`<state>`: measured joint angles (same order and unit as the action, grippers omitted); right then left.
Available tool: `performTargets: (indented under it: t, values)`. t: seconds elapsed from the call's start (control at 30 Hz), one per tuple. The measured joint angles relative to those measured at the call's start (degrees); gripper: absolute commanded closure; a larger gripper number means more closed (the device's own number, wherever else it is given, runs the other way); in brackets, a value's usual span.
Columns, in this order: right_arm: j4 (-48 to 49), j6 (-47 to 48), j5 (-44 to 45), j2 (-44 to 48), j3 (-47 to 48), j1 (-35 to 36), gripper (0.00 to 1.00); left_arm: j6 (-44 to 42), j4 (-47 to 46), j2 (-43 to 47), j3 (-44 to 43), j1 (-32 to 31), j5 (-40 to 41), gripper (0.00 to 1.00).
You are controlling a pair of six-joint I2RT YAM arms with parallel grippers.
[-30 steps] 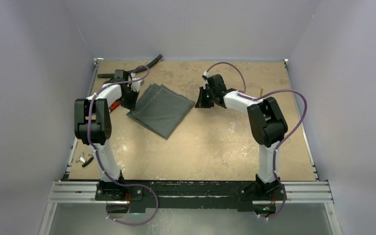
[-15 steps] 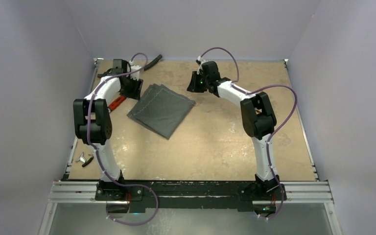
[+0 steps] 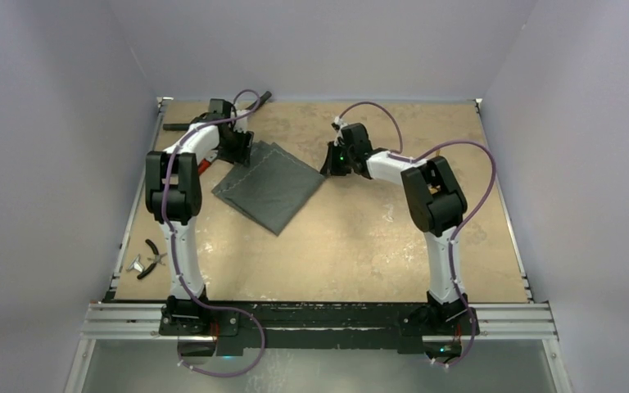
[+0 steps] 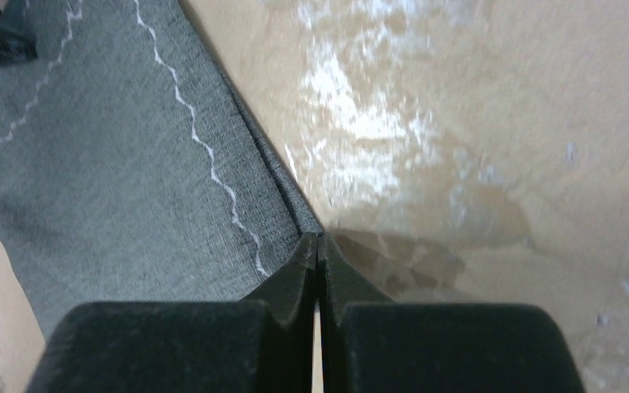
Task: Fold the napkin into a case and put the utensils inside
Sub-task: Move the square-folded napkin to the center of the board.
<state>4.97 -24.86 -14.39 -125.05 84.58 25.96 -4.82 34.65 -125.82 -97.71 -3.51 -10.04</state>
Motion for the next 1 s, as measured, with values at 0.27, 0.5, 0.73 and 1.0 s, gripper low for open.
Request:
performTargets:
  t: [0.27, 0.5, 0.73, 1.0]
  values:
    - [1.0, -0.7, 0.6, 9.4, -13.2, 0.1, 1.0, -0.7, -0.8, 0.5, 2.0, -1.0, -1.5, 0.68]
    - [-0.6, -1.1, 2.2, 19.8, -24.3, 0.1, 1.0, -3.9, -2.5, 6.2, 11.1, -6.7, -2.4, 0.73]
    - [-2.5, -0.5, 3.1, 24.2, -22.9, 0.1, 0.57, -5.9, -1.4, 9.6, 15.9, -12.3, -5.9, 0.68]
    - [0.2, 3.5, -3.9, 14.4, -8.0, 0.1, 0.4, -6.8, 4.7, 10.3, 14.7, -11.6, -6.5, 0.55]
